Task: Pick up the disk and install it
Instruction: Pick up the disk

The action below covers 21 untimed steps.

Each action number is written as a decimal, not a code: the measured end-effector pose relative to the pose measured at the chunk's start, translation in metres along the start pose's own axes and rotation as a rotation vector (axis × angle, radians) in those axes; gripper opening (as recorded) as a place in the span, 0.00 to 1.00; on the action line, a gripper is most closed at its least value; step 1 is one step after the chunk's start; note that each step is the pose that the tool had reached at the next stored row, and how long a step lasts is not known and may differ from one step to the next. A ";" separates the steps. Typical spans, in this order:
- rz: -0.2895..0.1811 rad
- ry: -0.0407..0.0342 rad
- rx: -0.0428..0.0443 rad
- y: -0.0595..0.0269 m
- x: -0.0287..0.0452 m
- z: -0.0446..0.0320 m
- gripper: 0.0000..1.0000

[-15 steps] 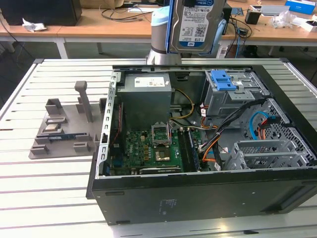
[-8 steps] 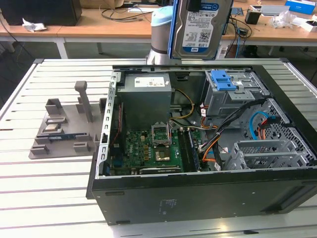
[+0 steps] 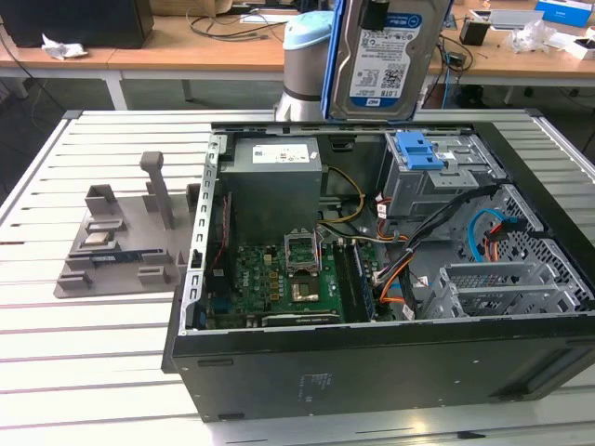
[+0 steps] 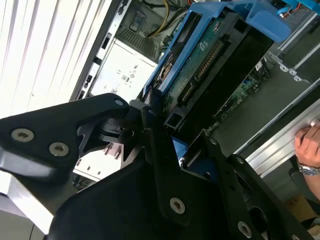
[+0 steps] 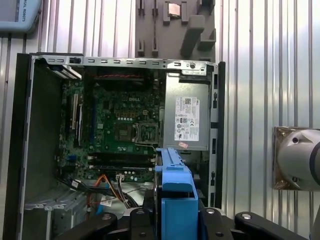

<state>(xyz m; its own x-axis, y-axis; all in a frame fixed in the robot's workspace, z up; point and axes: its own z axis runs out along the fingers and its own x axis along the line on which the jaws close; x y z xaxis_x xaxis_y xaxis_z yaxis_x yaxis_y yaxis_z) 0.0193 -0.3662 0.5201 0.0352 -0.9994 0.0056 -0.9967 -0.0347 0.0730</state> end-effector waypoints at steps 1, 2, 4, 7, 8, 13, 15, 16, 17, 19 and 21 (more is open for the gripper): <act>0.000 0.0000 -0.0003 -0.0007 0.0025 0.0001 0.37; 0.000 0.0000 -0.0006 -0.0014 0.0053 0.0002 0.37; 0.000 -0.0001 -0.0011 -0.0023 0.0112 0.0004 0.37; 0.001 -0.0001 -0.0014 -0.0030 0.0187 0.0007 0.37; 0.001 -0.0002 -0.0015 -0.0031 0.0218 0.0009 0.37; 0.001 -0.0001 -0.0017 -0.0036 0.0396 0.0018 0.37; 0.001 -0.0002 -0.0017 -0.0036 0.0512 0.0027 0.37; 0.001 -0.0004 -0.0018 -0.0035 0.0562 0.0033 0.37; 0.002 -0.0007 -0.0017 -0.0034 0.0586 0.0036 0.37; 0.009 -0.0043 -0.0017 -0.0033 0.0626 0.0044 0.37; 0.021 -0.0078 -0.0015 -0.0033 0.0638 0.0051 0.37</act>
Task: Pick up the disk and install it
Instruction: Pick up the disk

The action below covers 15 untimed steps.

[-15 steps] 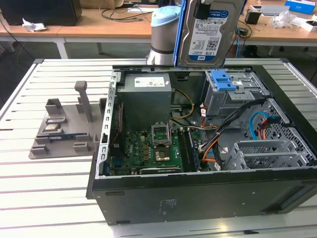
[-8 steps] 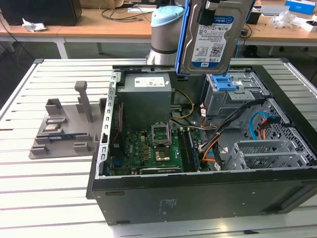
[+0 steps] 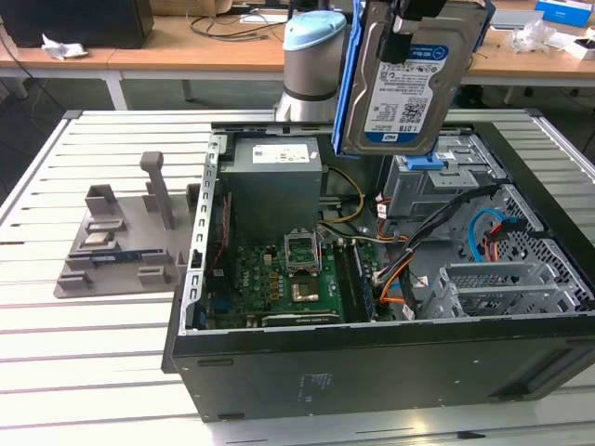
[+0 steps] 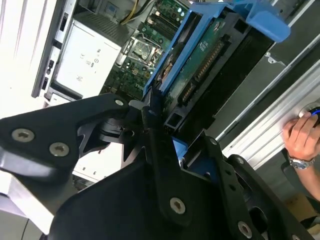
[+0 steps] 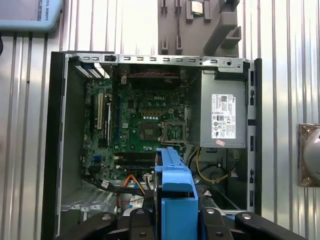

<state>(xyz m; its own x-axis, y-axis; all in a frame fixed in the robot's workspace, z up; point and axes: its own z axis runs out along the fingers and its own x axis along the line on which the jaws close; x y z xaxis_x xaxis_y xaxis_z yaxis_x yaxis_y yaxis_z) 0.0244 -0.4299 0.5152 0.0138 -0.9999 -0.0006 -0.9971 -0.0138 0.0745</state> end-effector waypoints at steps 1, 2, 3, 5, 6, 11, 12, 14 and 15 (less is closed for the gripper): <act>0.007 -0.0044 -0.0001 -0.0001 0.0004 0.0002 0.37; 0.009 -0.0187 0.0001 -0.0001 0.0008 0.0002 0.37; 0.011 -0.0392 0.0003 -0.0001 0.0011 0.0002 0.37; 0.016 -0.0875 0.0008 0.0000 0.0018 0.0003 0.37; 0.017 -0.0894 0.0009 0.0000 0.0031 0.0004 0.37; 0.019 -0.0865 0.0010 0.0002 0.0215 0.0006 0.37; 0.019 -0.0847 0.0009 0.0002 0.0257 0.0007 0.37; 0.019 -0.0824 0.0010 0.0003 0.0318 0.0009 0.37; 0.019 -0.0809 0.0010 0.0004 0.0354 0.0009 0.37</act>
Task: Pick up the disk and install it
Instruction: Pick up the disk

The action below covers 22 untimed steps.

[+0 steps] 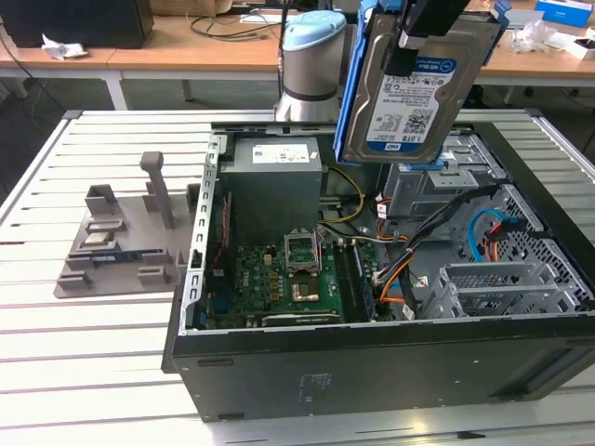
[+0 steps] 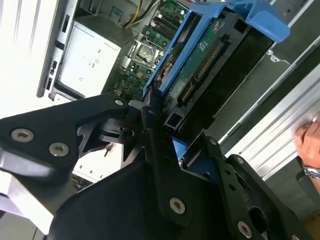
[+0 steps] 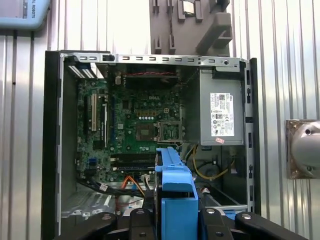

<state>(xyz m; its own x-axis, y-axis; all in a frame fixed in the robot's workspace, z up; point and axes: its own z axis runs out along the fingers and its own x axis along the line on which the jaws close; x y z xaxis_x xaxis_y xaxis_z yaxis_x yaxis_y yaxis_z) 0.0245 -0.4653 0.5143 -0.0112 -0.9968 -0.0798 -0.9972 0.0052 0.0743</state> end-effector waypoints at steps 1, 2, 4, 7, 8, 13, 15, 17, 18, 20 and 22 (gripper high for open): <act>0.000 0.0012 0.0000 0.0000 0.0026 -0.0002 0.37; 0.000 0.0021 0.0000 0.0000 0.0049 -0.0003 0.37; 0.000 0.0052 0.0000 -0.0001 0.0120 -0.0008 0.37; 0.001 0.0088 0.0001 -0.0002 0.0234 -0.0012 0.37; 0.001 0.0096 0.0001 -0.0002 0.0268 -0.0013 0.37; 0.001 0.0128 0.0002 -0.0004 0.0461 -0.0018 0.37; 0.001 0.0136 0.0001 -0.0004 0.0505 -0.0018 0.37; 0.001 0.0144 0.0002 -0.0005 0.0562 -0.0017 0.37; 0.001 0.0146 0.0002 -0.0005 0.0583 -0.0017 0.37; 0.001 0.0150 0.0001 -0.0006 0.0636 -0.0016 0.37; 0.001 0.0150 0.0002 -0.0007 0.0690 -0.0014 0.37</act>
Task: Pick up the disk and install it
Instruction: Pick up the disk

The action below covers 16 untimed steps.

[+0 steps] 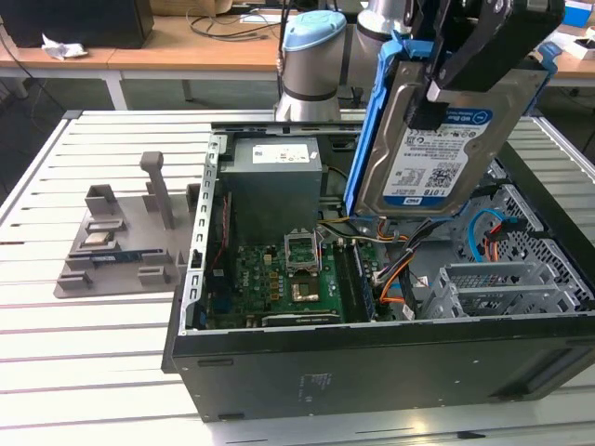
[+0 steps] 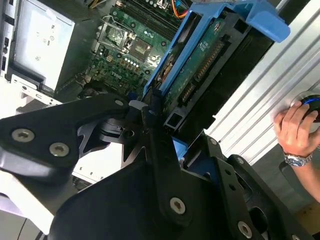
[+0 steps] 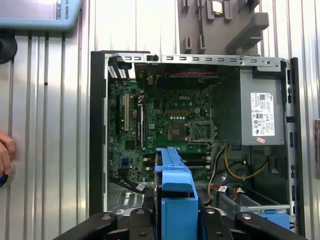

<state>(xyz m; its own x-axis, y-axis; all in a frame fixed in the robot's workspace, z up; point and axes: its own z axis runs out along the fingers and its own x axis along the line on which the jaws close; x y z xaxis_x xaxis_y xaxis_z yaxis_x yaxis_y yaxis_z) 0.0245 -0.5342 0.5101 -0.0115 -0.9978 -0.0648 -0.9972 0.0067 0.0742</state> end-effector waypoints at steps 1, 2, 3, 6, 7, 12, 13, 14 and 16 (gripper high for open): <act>0.000 0.0001 0.0000 0.0000 0.0028 0.0001 0.37; 0.000 0.0001 -0.0001 0.0000 0.0052 0.0001 0.37; 0.000 0.0001 0.0000 -0.0001 0.0106 0.0003 0.37; 0.002 -0.0001 0.0001 -0.0004 0.0208 0.0011 0.37; 0.007 -0.0005 0.0003 -0.0004 0.0224 0.0018 0.37; 0.019 -0.0009 0.0003 -0.0126 0.0231 0.0046 0.37; 0.019 0.0028 0.0000 -0.0179 0.0231 0.0057 0.37; 0.020 0.0147 -0.0004 -0.0263 0.0227 0.0070 0.37; 0.021 0.0211 -0.0015 -0.0335 0.0223 0.0086 0.37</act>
<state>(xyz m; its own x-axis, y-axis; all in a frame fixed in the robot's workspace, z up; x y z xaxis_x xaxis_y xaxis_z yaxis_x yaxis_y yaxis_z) 0.0570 -0.5561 0.4976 -0.0304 -0.9986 -0.0422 -0.9967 0.0271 0.0767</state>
